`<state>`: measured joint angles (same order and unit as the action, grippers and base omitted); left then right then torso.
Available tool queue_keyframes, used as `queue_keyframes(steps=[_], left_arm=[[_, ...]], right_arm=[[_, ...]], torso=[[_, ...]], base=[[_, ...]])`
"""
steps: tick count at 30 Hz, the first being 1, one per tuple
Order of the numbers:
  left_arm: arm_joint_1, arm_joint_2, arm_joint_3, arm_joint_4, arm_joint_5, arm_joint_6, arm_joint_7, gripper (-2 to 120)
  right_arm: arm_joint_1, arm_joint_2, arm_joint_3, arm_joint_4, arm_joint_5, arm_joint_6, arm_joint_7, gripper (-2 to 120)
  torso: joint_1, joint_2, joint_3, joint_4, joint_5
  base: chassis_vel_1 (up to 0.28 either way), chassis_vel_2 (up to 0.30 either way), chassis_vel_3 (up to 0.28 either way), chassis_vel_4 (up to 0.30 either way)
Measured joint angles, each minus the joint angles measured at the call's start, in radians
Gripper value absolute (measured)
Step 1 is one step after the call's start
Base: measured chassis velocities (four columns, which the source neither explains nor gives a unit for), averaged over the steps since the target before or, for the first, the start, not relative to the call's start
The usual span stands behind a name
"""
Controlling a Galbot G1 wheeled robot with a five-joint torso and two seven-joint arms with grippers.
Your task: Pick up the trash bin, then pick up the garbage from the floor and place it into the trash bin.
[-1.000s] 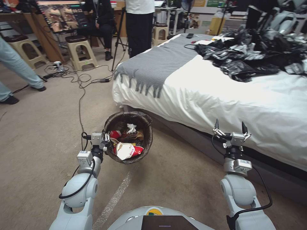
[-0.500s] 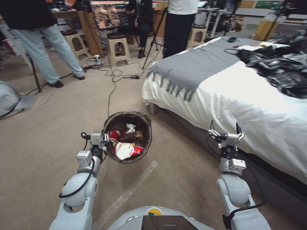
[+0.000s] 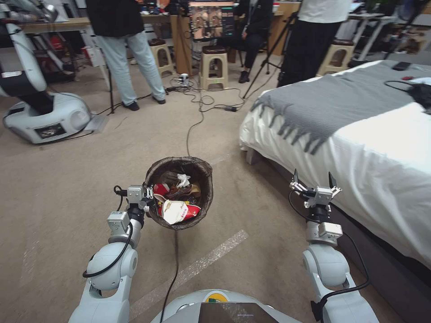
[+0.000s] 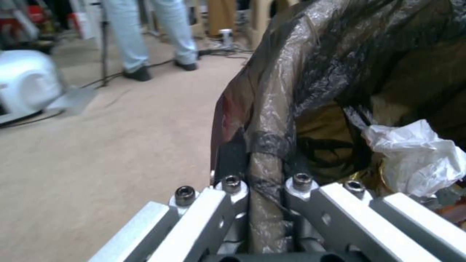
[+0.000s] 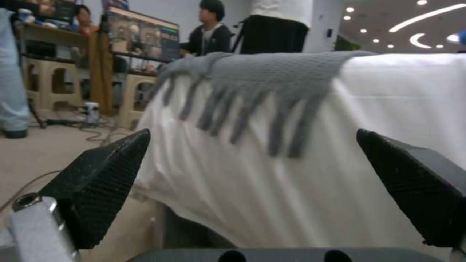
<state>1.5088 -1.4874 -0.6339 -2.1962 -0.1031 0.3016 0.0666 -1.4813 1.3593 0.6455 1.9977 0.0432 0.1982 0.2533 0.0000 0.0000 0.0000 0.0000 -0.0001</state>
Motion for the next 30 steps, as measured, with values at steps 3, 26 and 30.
queue_keyframes(steps=[3,26,30], left_arm=[[0.0,0.002,-0.001,0.001,-0.002,0.0,0.0,2],[-0.001,0.004,0.002,0.004,-0.006,0.0,-0.001,2],[-0.002,0.005,0.001,0.008,-0.006,0.0,0.0,2]], right_arm=[[-0.001,0.0,-0.003,-0.001,-0.001,0.0,0.0,100],[-0.002,-0.001,-0.021,-0.006,-0.006,-0.004,0.005,100],[-0.001,-0.001,-0.021,-0.006,-0.003,-0.004,0.007,100]], torso=[[0.0,0.0,0.0,0.0,0.0001],[0.0,0.0,0.0,0.0,0.0],[0.0,0.0,0.0,0.0001,0.0]], base=[[0.114,0.117,0.138,0.124],[0.13,0.128,0.127,0.129],[0.122,0.137,0.134,0.12]])
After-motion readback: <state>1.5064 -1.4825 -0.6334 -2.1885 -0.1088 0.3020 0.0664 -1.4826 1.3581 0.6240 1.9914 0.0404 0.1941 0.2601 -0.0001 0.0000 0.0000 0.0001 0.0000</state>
